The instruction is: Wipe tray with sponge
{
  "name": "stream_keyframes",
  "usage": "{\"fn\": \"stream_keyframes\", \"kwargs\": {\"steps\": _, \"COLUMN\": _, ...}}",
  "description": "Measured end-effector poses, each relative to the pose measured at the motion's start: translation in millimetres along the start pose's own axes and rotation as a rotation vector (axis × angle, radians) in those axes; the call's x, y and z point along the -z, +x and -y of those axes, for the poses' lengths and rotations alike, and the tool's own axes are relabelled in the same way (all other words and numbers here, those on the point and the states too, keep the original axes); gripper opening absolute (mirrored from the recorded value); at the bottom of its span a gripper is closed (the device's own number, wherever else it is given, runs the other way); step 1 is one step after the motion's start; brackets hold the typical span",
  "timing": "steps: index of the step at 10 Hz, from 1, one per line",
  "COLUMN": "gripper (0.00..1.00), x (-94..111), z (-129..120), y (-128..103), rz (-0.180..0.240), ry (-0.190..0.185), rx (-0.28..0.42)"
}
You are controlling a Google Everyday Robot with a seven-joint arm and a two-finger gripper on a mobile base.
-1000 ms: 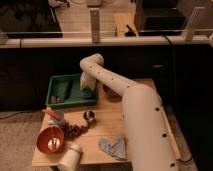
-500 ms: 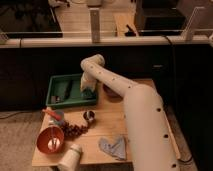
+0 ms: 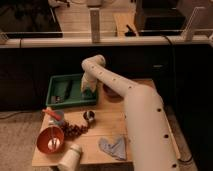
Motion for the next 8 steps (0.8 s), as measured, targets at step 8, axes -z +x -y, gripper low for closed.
{"fn": "stream_keyframes", "kwargs": {"steps": 8, "gripper": 0.01, "x": -13.5, "z": 22.5, "y": 28.1, "rz": 0.048, "ry": -0.022, "rx": 0.049}}
